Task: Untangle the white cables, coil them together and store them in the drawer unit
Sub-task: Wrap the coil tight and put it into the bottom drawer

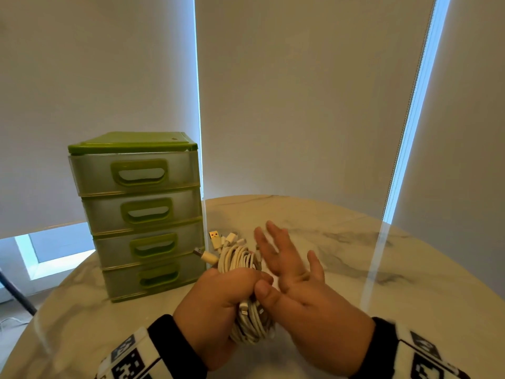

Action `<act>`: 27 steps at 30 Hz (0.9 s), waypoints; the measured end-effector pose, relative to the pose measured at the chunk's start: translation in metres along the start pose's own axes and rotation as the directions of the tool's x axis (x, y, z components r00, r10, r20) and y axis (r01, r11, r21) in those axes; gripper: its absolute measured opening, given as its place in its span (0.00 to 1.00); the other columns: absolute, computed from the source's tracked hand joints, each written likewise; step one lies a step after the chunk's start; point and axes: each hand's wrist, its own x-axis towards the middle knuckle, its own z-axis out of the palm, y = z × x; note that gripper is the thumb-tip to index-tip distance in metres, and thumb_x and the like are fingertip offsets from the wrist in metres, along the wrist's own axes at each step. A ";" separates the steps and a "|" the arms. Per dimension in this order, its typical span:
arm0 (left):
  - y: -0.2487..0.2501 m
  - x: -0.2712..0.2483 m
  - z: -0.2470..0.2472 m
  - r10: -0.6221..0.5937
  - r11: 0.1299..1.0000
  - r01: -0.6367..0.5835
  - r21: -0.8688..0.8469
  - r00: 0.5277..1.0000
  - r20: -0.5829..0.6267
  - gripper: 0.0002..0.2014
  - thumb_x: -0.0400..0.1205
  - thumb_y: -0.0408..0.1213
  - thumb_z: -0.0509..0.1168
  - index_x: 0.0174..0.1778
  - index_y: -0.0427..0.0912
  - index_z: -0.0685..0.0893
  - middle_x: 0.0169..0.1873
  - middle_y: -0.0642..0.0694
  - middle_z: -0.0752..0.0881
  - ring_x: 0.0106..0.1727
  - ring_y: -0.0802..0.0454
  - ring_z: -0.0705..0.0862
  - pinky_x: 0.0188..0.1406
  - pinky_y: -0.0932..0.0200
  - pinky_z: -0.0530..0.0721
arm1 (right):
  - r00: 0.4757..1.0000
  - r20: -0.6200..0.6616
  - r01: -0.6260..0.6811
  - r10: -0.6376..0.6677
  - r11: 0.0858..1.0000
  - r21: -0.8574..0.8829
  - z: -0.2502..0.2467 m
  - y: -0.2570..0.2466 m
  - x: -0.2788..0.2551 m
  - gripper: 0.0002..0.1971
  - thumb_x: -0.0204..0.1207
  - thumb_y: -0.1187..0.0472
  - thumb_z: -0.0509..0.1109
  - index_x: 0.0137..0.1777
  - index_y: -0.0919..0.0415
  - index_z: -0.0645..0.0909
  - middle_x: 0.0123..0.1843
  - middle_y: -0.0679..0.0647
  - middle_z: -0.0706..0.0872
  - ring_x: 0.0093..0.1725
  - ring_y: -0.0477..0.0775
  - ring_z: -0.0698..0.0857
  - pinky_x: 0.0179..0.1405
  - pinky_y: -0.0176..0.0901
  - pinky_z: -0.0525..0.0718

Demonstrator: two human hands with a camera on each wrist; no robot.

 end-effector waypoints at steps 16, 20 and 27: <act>0.003 -0.003 0.007 0.121 0.633 -0.283 0.721 0.956 0.269 0.42 0.60 0.27 0.81 0.60 0.57 0.63 0.49 0.56 0.87 0.51 0.67 0.88 0.44 0.66 0.87 | 0.966 0.116 -0.186 0.232 0.309 0.933 0.022 0.001 0.007 0.30 0.55 0.68 0.81 0.62 0.64 0.84 0.52 0.66 0.90 0.50 0.65 0.89 0.47 0.53 0.86; 0.006 -0.002 0.001 0.165 0.575 -0.220 0.788 0.975 0.152 0.51 0.51 0.42 0.79 0.60 0.75 0.53 0.59 0.48 0.81 0.56 0.47 0.88 0.47 0.49 0.90 | 0.964 0.041 -0.124 0.262 0.305 0.944 0.025 0.001 0.010 0.28 0.59 0.68 0.77 0.62 0.68 0.82 0.49 0.69 0.88 0.44 0.65 0.88 0.40 0.51 0.86; 0.014 -0.005 0.008 0.224 0.704 -0.313 0.638 0.950 0.219 0.30 0.57 0.25 0.78 0.49 0.62 0.88 0.43 0.39 0.89 0.36 0.46 0.89 0.29 0.56 0.84 | 0.946 -0.100 -0.011 0.309 0.338 0.941 0.021 0.005 0.014 0.16 0.69 0.66 0.77 0.56 0.70 0.82 0.45 0.71 0.88 0.41 0.65 0.90 0.36 0.52 0.87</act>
